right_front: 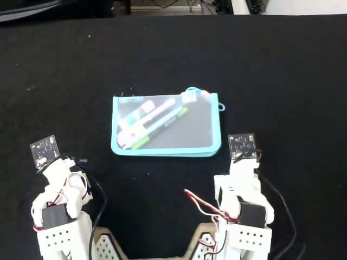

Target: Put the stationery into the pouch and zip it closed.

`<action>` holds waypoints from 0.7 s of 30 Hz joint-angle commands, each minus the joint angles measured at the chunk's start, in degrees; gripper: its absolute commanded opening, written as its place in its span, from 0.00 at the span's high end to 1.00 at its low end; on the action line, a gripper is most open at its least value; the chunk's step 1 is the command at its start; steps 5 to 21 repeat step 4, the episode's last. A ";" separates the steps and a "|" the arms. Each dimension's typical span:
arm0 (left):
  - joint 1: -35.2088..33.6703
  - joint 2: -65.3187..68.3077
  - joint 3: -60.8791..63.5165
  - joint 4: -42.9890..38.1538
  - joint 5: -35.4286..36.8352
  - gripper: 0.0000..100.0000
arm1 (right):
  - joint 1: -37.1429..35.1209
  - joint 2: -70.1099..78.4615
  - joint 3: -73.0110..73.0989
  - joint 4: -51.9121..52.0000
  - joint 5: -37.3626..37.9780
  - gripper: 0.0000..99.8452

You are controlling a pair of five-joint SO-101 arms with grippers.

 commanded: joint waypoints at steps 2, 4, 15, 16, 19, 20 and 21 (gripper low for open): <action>-0.40 -0.44 1.36 0.18 0.44 0.93 | 0.53 -5.49 0.22 -0.18 -0.35 0.98; -0.40 -0.44 1.36 0.18 0.44 0.93 | 0.53 -5.49 0.22 -0.18 -0.35 0.98; -0.40 -0.44 1.36 0.18 0.44 0.93 | 0.53 -5.49 0.22 -0.18 -0.35 0.98; -0.40 -0.44 1.36 0.18 0.44 0.93 | 0.53 -5.49 0.22 -0.18 -0.35 0.98; -0.40 -0.44 1.36 0.18 0.44 0.93 | 0.53 -5.49 0.22 -0.18 -0.35 0.98; -0.40 -0.44 1.36 0.18 0.44 0.93 | 0.53 -5.49 0.22 -0.18 -0.35 0.98; -0.40 -0.44 1.36 0.18 0.44 0.93 | 0.53 -5.49 0.22 -0.18 -0.35 0.98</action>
